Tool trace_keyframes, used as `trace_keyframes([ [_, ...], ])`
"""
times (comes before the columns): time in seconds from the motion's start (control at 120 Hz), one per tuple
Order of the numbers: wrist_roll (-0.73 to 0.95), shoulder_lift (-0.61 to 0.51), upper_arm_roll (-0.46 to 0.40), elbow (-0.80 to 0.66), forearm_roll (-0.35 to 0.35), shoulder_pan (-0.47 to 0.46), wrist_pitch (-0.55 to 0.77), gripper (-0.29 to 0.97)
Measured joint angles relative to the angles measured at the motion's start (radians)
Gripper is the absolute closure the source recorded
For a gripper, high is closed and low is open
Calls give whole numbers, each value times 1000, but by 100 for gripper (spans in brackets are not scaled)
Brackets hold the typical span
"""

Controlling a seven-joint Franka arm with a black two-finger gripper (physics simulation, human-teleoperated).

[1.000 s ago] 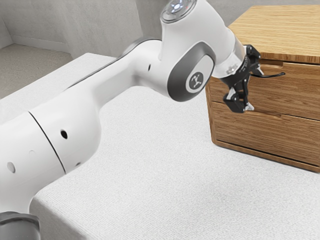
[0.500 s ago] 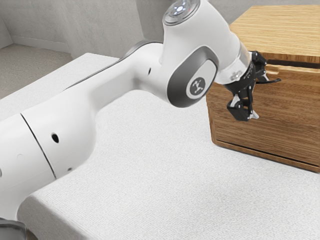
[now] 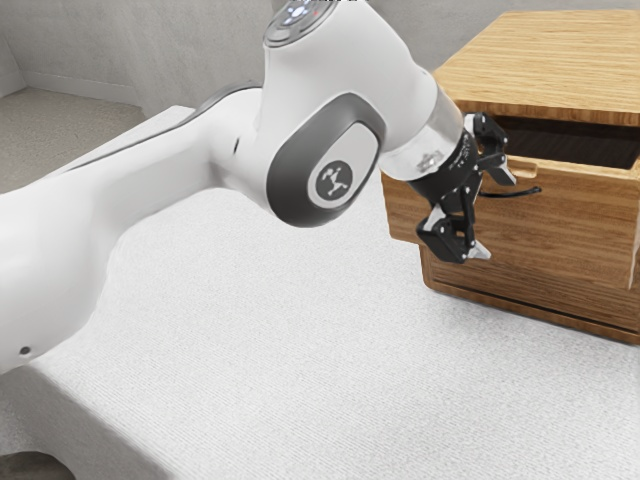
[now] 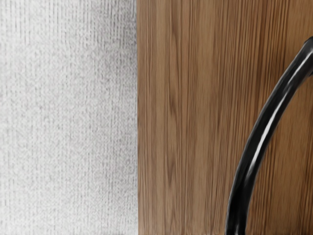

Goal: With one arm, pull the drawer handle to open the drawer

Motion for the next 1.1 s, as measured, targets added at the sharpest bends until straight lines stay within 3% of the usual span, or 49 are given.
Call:
trace_keyframes([
  [0.542, -4, -231, -3, -277, 2, -29, 35, 1],
  [0.967, -9, -360, -20, -394, 1, -62, 35, 1],
  [1.1, -9, -453, -46, -390, 3, -53, -74, 1],
])
